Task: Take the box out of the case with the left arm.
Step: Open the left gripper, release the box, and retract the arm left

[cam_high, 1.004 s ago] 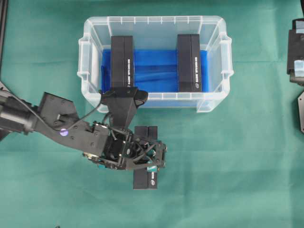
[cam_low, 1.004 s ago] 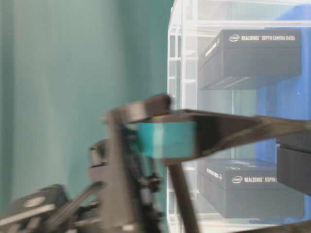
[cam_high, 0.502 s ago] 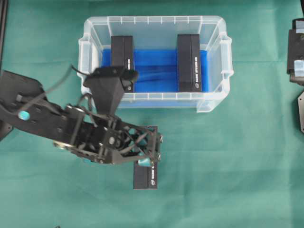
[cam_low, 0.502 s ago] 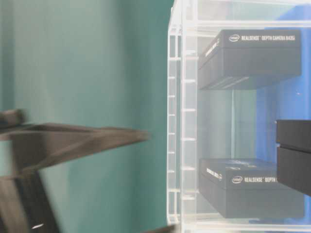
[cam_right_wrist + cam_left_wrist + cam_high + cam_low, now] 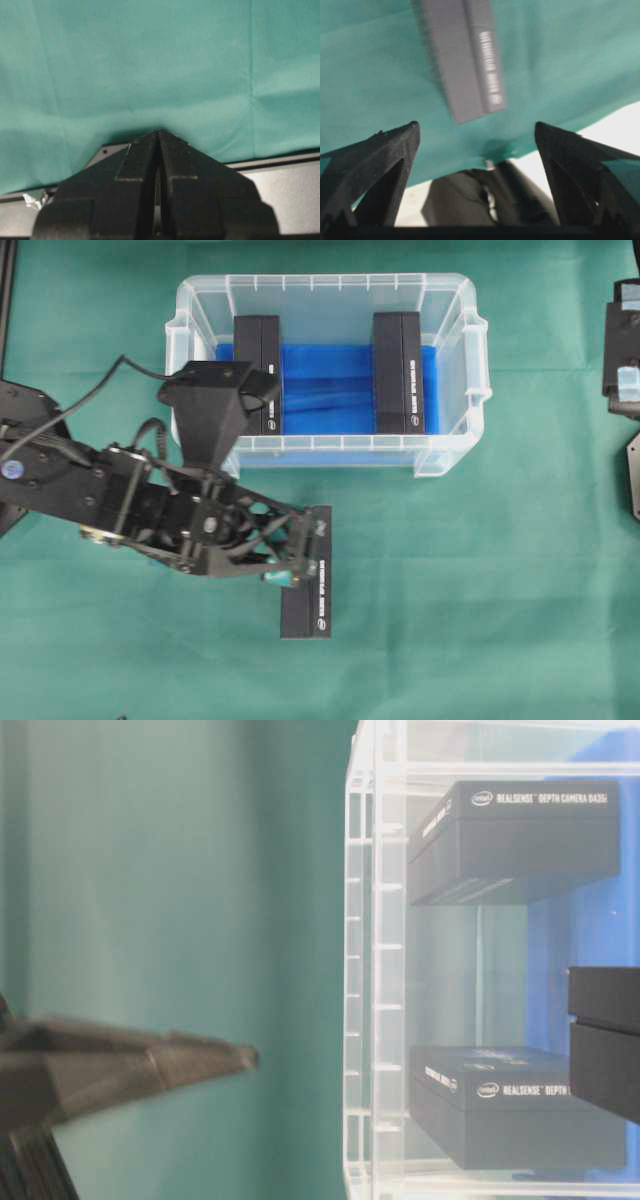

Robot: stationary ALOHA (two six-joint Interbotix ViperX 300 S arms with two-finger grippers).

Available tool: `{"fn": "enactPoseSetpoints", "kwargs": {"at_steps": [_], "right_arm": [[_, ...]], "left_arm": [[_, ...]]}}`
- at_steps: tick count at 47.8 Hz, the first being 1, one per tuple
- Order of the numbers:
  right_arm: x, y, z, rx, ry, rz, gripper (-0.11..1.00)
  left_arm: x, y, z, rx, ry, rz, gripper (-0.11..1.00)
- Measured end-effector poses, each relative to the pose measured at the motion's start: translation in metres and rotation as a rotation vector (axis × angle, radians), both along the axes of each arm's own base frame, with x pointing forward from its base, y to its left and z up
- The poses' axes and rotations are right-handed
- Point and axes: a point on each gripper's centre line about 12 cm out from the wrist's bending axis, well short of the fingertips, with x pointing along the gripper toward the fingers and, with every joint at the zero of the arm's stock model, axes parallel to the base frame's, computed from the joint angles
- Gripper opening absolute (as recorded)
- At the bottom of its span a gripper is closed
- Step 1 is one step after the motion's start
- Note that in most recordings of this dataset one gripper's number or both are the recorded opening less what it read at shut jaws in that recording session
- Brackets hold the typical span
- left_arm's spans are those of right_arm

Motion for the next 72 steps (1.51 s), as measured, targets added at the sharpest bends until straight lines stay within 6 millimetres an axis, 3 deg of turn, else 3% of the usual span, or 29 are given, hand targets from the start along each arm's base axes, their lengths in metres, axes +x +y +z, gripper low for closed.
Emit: {"fn": "enactPoseSetpoints", "kwargs": {"at_steps": [8,36,55,72], "right_arm": [[0.0,0.0,-0.001,0.002,0.002,0.0,-0.01],[0.0,0.0,-0.002,0.002,0.005,0.0,-0.01],[0.0,0.0,-0.002,0.0,0.006,0.0,-0.01],[0.0,0.0,-0.002,0.0,0.006,0.0,-0.01]], "left_arm": [[-0.028,-0.003,0.0,-0.009,0.009,-0.005,0.93],[-0.141,0.017,0.004,-0.034,0.015,0.0,0.93],[-0.152,0.023,0.002,-0.012,0.076,0.01,0.93],[-0.159,0.066,0.005,0.023,0.092,0.095,0.93]]}}
